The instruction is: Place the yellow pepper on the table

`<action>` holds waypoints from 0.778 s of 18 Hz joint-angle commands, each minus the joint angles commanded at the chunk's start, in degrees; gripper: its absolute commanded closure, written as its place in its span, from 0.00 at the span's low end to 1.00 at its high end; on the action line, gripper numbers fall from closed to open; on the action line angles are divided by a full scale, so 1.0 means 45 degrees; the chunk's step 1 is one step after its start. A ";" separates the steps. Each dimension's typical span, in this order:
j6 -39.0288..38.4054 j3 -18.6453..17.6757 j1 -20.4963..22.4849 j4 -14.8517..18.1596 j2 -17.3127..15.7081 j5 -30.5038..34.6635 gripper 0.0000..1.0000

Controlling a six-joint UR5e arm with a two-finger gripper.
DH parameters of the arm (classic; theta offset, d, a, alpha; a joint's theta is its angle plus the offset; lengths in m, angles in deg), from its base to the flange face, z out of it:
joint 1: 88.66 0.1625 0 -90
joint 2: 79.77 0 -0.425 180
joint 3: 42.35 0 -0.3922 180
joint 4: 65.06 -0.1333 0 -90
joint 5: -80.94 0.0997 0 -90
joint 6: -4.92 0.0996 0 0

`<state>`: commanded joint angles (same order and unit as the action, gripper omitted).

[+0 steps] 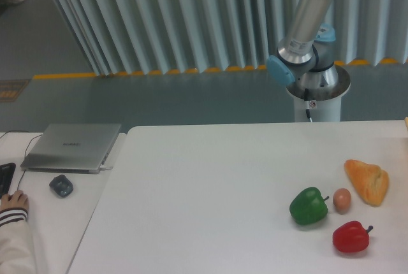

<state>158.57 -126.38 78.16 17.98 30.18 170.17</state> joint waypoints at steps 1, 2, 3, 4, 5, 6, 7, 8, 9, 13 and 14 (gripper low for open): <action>-0.0410 0.0098 -0.0020 0.0352 -0.0039 -0.0352 0.60; -0.0936 0.0176 -0.0097 0.0645 -0.0079 -0.0742 0.60; -0.1637 0.0215 -0.0311 0.0822 -0.0214 -0.1152 0.60; -0.2398 0.0235 -0.0506 0.0921 -0.0274 -0.1407 0.60; -0.3083 0.0235 -0.0759 0.0999 -0.0332 -0.1545 0.60; -0.3670 0.0216 -0.1033 0.1000 -0.0449 -0.1566 0.60; -0.4159 0.0216 -0.1267 0.1000 -0.0489 -0.1566 0.60; -0.4570 0.0177 -0.1482 0.1000 -0.0528 -0.1585 0.60; -0.5115 0.0177 -0.1736 0.1000 -0.0528 -0.1644 0.60; -0.7499 -0.0134 -0.2810 0.0824 -0.0548 -0.1995 0.60; -0.7968 -0.0271 -0.3006 0.0708 -0.0567 -0.1976 0.60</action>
<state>122.71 -127.60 64.63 21.17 27.63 161.27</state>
